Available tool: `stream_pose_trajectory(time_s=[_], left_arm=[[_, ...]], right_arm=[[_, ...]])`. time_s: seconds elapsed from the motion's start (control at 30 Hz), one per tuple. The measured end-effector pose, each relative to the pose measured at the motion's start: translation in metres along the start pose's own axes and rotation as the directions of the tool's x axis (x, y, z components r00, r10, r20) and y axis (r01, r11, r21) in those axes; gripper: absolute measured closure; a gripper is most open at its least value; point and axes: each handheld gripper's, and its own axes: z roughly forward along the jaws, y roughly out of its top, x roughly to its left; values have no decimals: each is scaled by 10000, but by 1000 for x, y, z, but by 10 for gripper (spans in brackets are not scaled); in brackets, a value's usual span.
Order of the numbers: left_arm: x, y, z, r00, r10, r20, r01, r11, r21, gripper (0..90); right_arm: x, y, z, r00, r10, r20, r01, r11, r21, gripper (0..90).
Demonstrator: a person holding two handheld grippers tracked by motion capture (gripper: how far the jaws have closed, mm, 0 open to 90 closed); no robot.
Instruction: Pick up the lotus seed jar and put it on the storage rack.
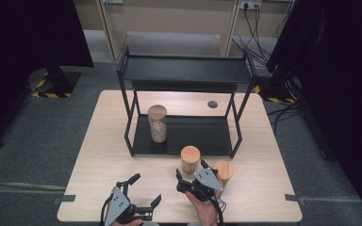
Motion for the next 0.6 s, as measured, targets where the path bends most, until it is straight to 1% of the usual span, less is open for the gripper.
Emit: stream_pose_trajectory(time_s=[0.17,0.3,0.5,0.6], left_arm=[[0,0,0,10000,1,7,-1,10000,-21,3],[0,0,0,10000,4,17,-4,10000,-1,3],[1,0,0,10000,-3,22,3,10000,3,3],[1,0,0,10000,-12,23,12,10000,4,3]], right_arm=[[2,2,7,9994,4,339,-8,9999,123,66],[1,3,12,9988,-116,469,107,9997,210,70],[2,6,19,9976,-158,679,139,9995,285,90],[2,7,21,9972,-252,704,233,9994,275,106]])
